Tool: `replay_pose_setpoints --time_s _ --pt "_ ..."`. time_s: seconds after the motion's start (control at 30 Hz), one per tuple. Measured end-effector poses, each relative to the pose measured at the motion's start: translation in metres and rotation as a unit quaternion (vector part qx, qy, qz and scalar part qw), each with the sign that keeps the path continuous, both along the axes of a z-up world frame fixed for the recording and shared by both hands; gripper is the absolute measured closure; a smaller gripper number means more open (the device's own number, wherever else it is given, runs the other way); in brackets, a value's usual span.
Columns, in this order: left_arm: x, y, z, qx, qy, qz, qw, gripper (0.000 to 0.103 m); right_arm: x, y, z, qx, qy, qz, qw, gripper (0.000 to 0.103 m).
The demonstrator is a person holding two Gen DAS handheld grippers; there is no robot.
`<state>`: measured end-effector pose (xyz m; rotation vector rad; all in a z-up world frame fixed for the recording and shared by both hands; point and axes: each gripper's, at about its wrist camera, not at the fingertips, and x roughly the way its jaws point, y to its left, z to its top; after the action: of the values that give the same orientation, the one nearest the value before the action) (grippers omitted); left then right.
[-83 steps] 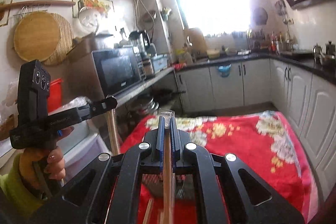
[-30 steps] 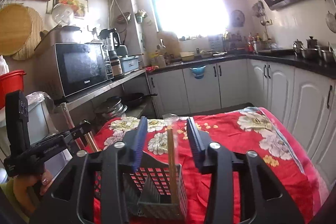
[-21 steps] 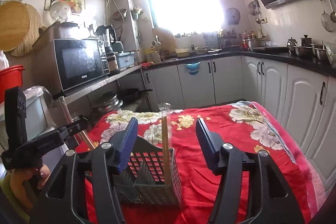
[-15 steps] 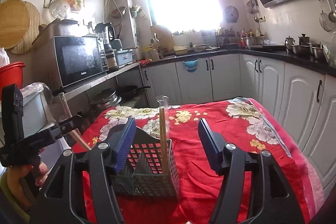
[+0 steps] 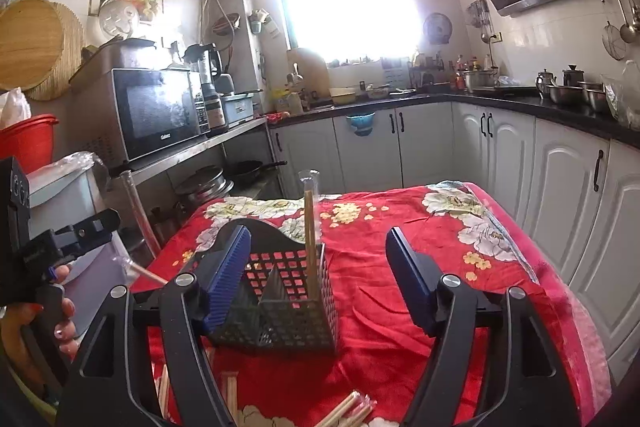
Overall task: Organize utensils
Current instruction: 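Withdraw both tools from the basket back toward the remaining chopsticks, then close the left tool on a wooden chopstick while the right tool grasps another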
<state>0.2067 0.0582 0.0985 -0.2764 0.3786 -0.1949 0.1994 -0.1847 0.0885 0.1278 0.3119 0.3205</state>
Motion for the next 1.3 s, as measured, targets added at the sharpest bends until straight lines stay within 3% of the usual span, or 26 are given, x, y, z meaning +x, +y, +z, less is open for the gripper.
replay_pose_setpoints --time_s 0.67,1.3 --pt "-0.049 0.037 -0.035 -0.015 0.045 0.037 0.9982 0.01 -0.037 0.035 -0.022 -0.031 0.037 0.058 0.997 0.034" --pt "-0.07 0.052 -0.071 -0.007 0.097 0.054 0.9938 0.01 -0.05 0.07 -0.055 -0.068 0.087 0.109 0.988 0.034"
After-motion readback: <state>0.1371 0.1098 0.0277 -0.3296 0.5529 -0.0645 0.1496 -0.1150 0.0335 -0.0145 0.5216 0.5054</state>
